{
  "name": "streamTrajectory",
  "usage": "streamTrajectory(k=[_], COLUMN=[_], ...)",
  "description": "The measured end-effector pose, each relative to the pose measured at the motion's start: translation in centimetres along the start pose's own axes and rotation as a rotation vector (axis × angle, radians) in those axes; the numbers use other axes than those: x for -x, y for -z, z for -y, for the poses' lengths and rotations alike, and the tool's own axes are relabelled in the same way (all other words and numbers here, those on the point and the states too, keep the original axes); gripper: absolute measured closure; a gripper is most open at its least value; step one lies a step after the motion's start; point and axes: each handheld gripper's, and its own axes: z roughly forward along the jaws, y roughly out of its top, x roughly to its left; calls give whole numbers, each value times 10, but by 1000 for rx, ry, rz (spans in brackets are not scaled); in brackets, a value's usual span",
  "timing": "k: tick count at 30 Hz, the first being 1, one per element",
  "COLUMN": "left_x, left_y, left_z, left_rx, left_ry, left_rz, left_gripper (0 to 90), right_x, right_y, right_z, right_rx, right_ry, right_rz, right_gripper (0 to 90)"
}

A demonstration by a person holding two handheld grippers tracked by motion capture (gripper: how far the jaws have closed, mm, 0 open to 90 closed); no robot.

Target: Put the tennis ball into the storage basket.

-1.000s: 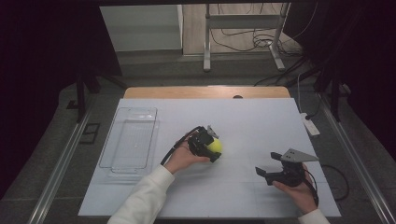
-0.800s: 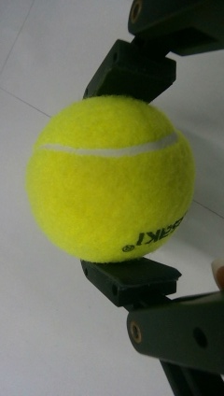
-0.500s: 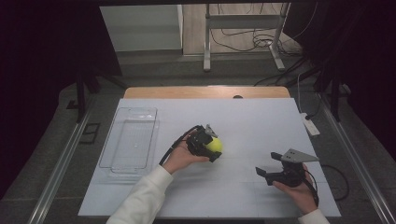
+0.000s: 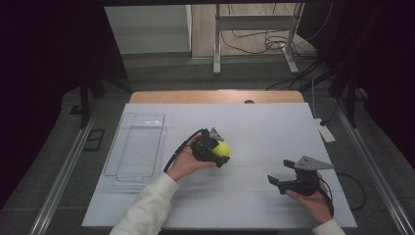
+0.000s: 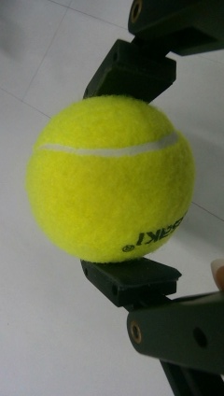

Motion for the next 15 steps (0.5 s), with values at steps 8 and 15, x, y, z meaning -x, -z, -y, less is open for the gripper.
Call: streamTrajectory(k=[8, 15], left_x=[-4, -6], left_y=[4, 11], left_z=[1, 2], left_rx=[11, 31], left_ry=[13, 22], left_rz=[-4, -10], left_gripper=[268, 268], right_x=[0, -1], right_y=[1, 1], right_z=[0, 1], right_rx=[2, 2], right_ry=[-4, -4], right_rz=[3, 3], right_gripper=[105, 105])
